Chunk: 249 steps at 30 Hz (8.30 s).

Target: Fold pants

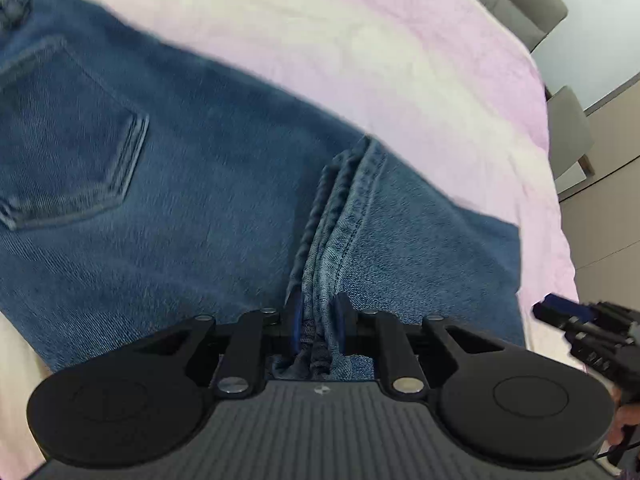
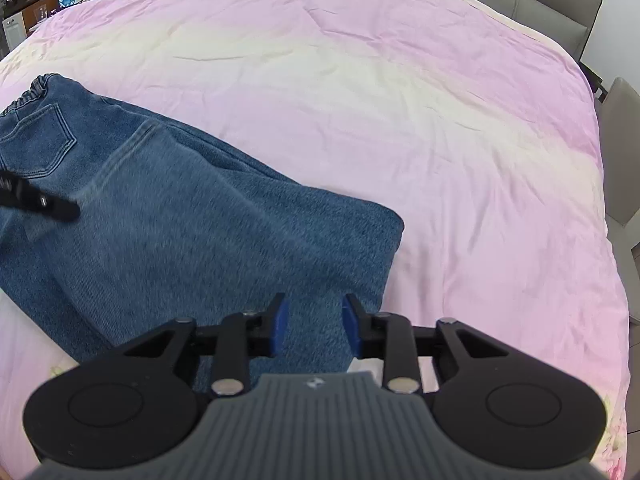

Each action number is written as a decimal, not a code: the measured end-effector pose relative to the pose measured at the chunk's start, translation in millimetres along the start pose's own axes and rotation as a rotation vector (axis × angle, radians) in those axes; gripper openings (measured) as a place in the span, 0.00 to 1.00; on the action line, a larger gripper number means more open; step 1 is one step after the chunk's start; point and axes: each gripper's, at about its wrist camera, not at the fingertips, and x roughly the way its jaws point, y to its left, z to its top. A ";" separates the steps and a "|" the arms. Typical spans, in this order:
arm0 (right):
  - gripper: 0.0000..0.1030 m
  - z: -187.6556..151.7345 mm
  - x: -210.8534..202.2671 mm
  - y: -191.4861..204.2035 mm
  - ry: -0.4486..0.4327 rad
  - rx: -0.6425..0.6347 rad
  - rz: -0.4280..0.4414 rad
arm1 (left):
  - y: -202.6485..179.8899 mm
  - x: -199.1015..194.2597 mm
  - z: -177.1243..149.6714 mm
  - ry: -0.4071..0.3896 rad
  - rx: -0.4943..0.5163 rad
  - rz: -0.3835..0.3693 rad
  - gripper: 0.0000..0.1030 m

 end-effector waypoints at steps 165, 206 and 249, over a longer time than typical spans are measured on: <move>0.57 13.2 -49.6 -10.6 0.036 0.130 0.307 | -91.5 -39.7 -20.1 -0.136 0.743 -0.033 0.71; 0.03 -63.6 19.2 58.6 0.103 0.614 0.512 | 12.1 -35.1 -15.2 0.039 0.659 0.331 0.24; 0.27 -15.9 20.4 6.9 -0.106 0.871 0.622 | 24.0 -34.2 -11.9 0.135 0.382 0.358 0.30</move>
